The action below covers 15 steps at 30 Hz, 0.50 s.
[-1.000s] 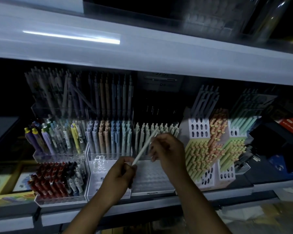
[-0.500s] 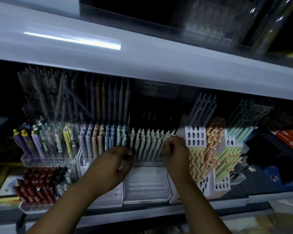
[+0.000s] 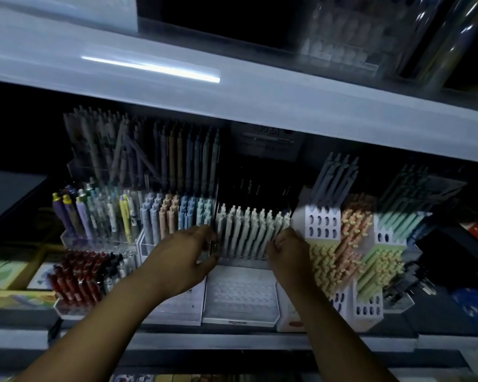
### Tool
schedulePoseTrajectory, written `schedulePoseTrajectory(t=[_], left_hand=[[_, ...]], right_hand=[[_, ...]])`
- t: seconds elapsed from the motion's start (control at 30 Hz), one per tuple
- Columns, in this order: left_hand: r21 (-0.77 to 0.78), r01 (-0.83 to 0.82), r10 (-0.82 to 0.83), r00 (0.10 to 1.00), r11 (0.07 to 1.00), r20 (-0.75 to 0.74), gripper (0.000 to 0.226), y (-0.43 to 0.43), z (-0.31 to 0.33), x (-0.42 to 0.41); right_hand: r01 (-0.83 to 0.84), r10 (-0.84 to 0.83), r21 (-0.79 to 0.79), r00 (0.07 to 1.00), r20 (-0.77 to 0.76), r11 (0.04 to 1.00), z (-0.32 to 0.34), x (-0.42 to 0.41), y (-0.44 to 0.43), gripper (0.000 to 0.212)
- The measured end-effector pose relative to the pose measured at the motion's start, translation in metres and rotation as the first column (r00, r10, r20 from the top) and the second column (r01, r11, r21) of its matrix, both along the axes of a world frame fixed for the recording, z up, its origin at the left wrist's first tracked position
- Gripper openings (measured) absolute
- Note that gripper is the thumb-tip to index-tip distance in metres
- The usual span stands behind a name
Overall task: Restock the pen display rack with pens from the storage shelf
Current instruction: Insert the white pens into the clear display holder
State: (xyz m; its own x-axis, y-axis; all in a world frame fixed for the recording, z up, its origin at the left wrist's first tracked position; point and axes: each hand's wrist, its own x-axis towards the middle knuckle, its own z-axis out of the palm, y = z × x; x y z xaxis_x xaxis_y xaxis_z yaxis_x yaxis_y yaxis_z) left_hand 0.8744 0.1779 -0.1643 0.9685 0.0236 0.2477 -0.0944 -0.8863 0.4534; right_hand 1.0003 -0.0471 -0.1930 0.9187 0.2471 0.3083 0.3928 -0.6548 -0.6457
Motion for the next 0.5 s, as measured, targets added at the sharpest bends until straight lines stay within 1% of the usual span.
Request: schedulePoseTrajectory(t=[0.07,0.13,0.17,0.2,0.27,0.33,0.43,0.5], left_hand=[[0.032,-0.038,0.039,0.999,0.999,-0.015,0.033,-0.004,0.006,-0.008],[0.033,-0.079,0.08,0.997,0.996,-0.024,0.029,-0.01,0.014,-0.017],[0.028,-0.106,0.107,0.994,0.994,-0.033,0.029,-0.014,0.019,-0.024],[0.026,-0.136,0.137,0.99,0.99,-0.038,0.03,-0.017,0.024,-0.03],[0.045,-0.212,0.214,0.976,0.976,-0.038,0.036,-0.025,0.033,-0.047],[0.059,-0.291,0.294,0.955,0.955,-0.05,0.042,-0.032,0.046,-0.069],[0.084,-0.408,0.414,0.907,0.909,-0.075,0.043,-0.039,0.06,-0.111],[0.112,-0.488,0.497,0.865,0.865,-0.069,0.041,-0.042,0.068,-0.144]], right_hand=[[-0.039,0.039,-0.002,0.999,-0.014,0.999,0.01,-0.003,-0.004,0.029],[-0.104,0.102,-0.038,0.994,-0.041,0.994,0.022,-0.005,-0.008,0.021],[-0.153,0.151,-0.064,0.987,-0.048,0.986,0.032,-0.007,-0.008,0.017],[-0.235,0.233,-0.095,0.972,-0.029,0.967,0.04,-0.009,-0.008,0.013],[-0.419,0.419,-0.176,0.907,-0.041,0.891,0.059,-0.02,-0.004,0.01],[-0.55,0.55,-0.242,0.832,-0.075,0.799,0.079,-0.035,0.002,0.012],[-0.653,0.672,-0.354,0.736,-0.084,0.67,0.103,-0.062,0.02,0.021],[-0.706,0.746,-0.388,0.663,-0.065,0.593,0.114,-0.085,0.035,0.031]])
